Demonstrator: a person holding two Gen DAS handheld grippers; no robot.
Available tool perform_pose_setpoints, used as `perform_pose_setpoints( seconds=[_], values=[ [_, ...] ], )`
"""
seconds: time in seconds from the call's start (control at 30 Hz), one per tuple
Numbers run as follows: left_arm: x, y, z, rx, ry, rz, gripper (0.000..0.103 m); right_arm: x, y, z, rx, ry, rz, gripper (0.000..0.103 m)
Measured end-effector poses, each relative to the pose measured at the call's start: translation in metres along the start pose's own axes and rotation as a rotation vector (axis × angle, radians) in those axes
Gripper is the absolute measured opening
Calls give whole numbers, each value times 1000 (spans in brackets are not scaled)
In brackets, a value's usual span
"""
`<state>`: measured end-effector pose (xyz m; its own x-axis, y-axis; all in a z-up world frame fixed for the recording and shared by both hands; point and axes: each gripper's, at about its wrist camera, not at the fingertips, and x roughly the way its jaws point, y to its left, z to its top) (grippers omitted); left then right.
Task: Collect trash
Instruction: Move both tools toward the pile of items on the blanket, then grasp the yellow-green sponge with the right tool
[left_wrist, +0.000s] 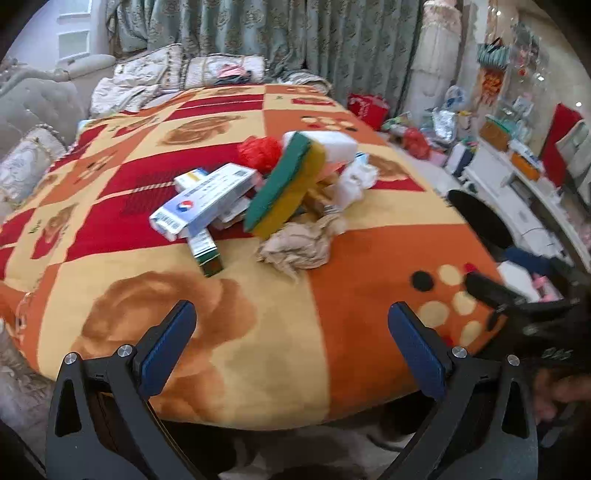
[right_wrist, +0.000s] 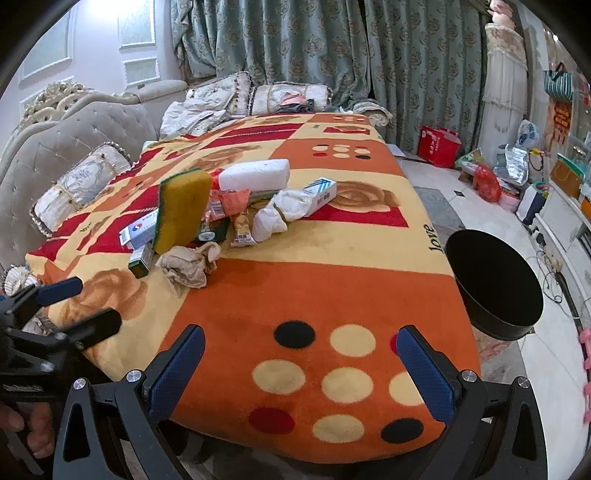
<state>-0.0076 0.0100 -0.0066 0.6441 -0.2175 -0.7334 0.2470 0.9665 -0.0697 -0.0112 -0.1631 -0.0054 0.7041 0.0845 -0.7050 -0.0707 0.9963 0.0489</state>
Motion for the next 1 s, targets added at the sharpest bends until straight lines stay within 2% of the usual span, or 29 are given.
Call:
perform_pose_setpoints(
  seconds=[0.07,0.2,0.3,0.4,0.57,0.73,0.87,1.0],
  values=[
    [2,6,-2,-15,2,10,103,-2,0,6,1,-10,12,103],
    [3,20,-6,-52,15,34,103,-10,-2,26,30,-51,92,103],
    [4,30,-7,-93,36,11,103,-9,1,41,35,-69,126,103],
    [7,34,-7,-110,58,29,103,-4,6,49,39,-81,163,103],
    [8,41,-5,-127,51,47,103,17,17,62,72,-52,240,103],
    [17,46,5,-75,20,60,103,32,42,77,67,-38,337,100],
    [28,67,13,-95,10,76,103,52,62,93,41,-23,378,99],
    [34,88,13,-120,17,83,103,84,72,108,87,16,379,97]
  ],
)
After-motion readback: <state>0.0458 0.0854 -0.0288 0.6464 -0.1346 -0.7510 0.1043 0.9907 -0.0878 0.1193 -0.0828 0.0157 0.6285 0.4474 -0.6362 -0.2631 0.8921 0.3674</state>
